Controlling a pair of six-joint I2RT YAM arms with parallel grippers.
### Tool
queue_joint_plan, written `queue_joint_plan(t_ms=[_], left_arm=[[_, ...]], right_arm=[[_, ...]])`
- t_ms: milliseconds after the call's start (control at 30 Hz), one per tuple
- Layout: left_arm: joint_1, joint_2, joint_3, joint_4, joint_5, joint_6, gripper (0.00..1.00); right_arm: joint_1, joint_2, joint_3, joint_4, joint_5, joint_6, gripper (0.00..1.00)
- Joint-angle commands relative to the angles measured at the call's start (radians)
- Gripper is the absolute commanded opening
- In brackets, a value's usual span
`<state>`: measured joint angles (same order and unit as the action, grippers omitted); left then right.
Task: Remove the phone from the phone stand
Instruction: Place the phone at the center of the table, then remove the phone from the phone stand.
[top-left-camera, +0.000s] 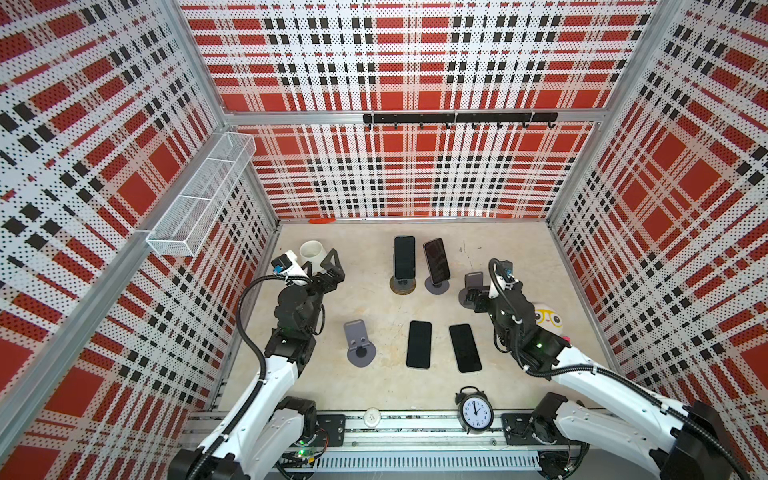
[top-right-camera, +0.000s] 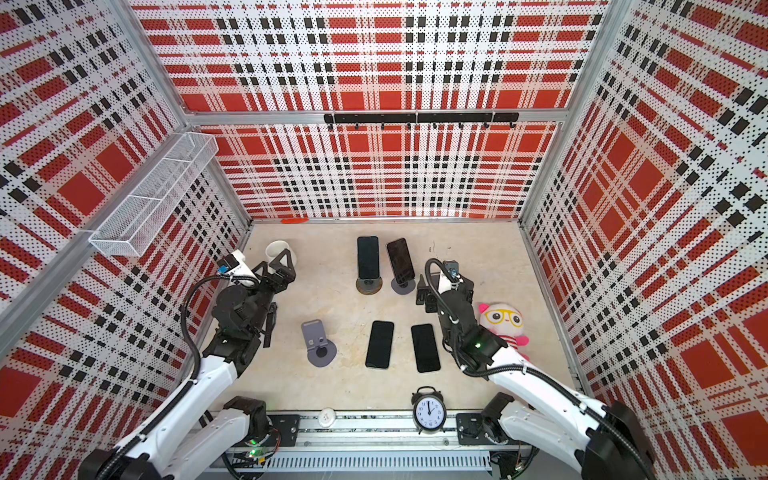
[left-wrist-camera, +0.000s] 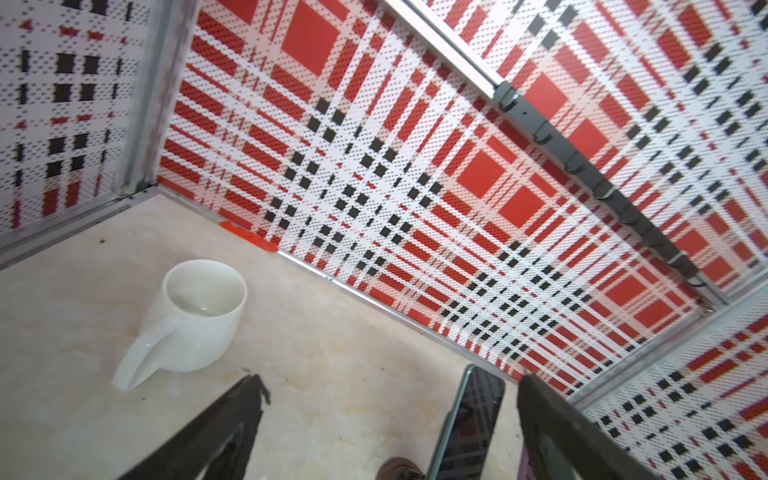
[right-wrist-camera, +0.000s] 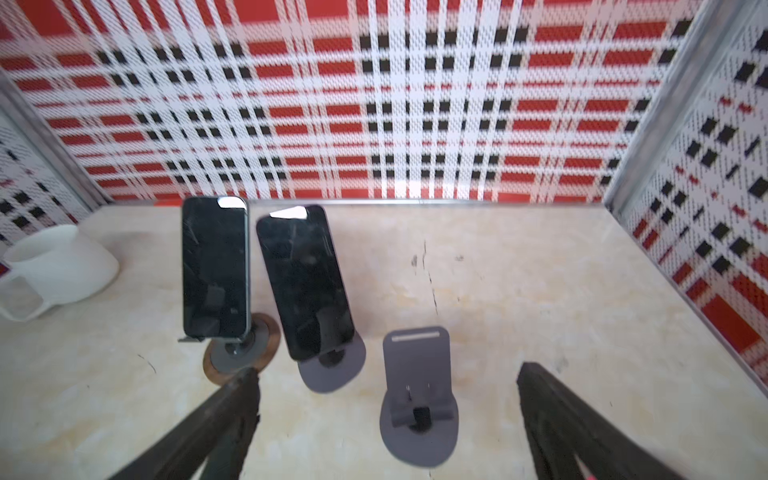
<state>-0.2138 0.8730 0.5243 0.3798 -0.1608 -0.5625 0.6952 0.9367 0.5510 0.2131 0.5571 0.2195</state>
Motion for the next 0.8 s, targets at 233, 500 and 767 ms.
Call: queue_joint_plan(t_ms=[233,500,767], left_arm=[[-0.123,0.092,0.282,-0.403,0.083,0.062,0.98],[-0.257,0.2,0.428,-0.661,-0.054,0.04,0.98],[-0.288,0.27,0.438,-0.62,-0.058,0.093,0.98]], right_arm=[[-0.087,0.158,0.169,0.015,-0.268,-0.066,1.0],[-0.174,0.325,0.345,-0.231,-0.569,0.032,1.0],[-0.224,0.46,0.491,-0.336,-0.697,-0.008,1.0]])
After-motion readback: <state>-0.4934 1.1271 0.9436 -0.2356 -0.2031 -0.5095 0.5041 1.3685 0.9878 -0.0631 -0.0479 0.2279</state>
